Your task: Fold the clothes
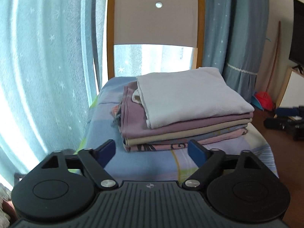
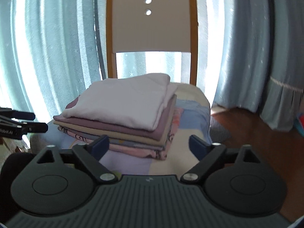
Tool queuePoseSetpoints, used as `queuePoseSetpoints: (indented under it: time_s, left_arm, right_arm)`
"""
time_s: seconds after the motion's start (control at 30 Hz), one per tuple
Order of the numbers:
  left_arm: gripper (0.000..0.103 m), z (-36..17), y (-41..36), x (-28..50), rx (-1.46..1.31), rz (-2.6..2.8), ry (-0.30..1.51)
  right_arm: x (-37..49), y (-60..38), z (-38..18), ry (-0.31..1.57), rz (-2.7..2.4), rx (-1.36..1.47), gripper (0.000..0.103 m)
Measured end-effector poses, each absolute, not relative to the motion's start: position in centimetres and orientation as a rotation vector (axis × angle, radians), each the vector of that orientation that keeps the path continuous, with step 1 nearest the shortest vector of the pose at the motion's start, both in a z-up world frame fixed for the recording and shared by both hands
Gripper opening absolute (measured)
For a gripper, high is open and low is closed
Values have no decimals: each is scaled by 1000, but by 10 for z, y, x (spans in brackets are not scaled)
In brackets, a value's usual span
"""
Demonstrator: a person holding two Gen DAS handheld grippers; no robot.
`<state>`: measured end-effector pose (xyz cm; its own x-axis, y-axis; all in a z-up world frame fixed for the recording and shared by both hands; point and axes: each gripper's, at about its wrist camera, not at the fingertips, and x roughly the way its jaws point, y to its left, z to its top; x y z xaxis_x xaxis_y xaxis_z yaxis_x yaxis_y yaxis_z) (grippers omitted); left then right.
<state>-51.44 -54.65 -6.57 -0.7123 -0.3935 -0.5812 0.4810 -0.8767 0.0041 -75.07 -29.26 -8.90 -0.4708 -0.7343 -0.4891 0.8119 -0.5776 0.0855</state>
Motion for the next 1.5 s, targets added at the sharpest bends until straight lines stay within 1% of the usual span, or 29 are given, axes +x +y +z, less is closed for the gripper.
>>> queuePoseSetpoints:
  time_s: [0.03, 0.07, 0.23, 0.3, 0.47, 0.7, 1.5]
  left_arm:
    - [98, -67, -545, -515, 817, -2521, 210]
    - [100, -68, -543, -515, 823, -2514, 218]
    - [101, -73, -535, -518, 850, -2480, 255]
    - [103, -75, -532, -519, 861, -2466, 270]
    - [103, -80, -526, -523, 893, -2439, 263]
    - [103, -86, -526, -527, 936, -2407, 318]
    - [103, -93, -521, -539, 986, -2373, 270]
  right_arm:
    - [-749, -293, -92, 184, -2110, 620, 100]
    - [-747, -294, -95, 180, -2109, 636, 102]
    - [-740, -300, -105, 201, -2106, 692, 102]
    - [-739, -301, -106, 204, -2112, 711, 102]
    - [-737, -304, -109, 203, -2135, 752, 102]
    - [-729, -317, -117, 210, -2115, 805, 102]
    - [-722, -326, -126, 228, -2127, 862, 102]
